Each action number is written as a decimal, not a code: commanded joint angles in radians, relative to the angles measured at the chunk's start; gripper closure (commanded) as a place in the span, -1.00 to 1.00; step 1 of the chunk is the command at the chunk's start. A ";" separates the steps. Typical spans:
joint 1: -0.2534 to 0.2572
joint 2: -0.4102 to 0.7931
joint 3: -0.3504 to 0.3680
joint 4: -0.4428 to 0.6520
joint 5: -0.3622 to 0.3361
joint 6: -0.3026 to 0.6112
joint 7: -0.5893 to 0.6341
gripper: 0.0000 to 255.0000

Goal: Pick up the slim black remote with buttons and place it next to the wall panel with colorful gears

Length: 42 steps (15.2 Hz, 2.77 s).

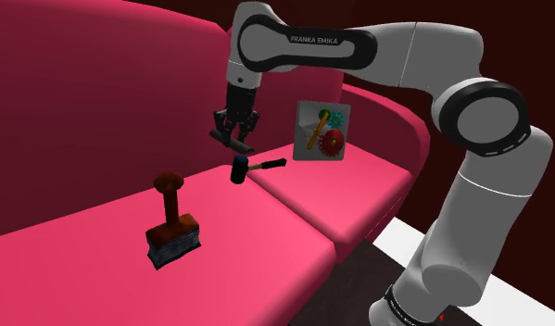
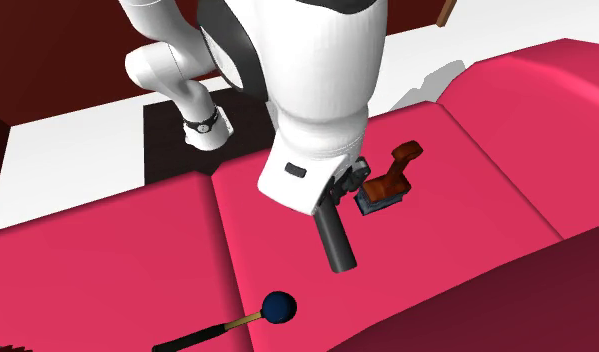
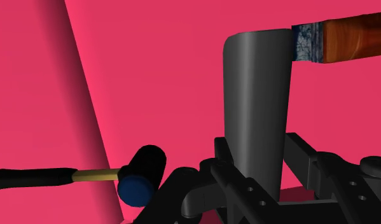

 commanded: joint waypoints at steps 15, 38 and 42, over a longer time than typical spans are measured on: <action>0.011 0.066 0.004 0.308 -0.016 -0.243 0.023 1.00; -0.230 -0.173 -0.193 0.085 0.034 -0.288 -0.405 1.00; -0.277 -0.182 -0.245 0.076 0.030 -0.296 -0.503 1.00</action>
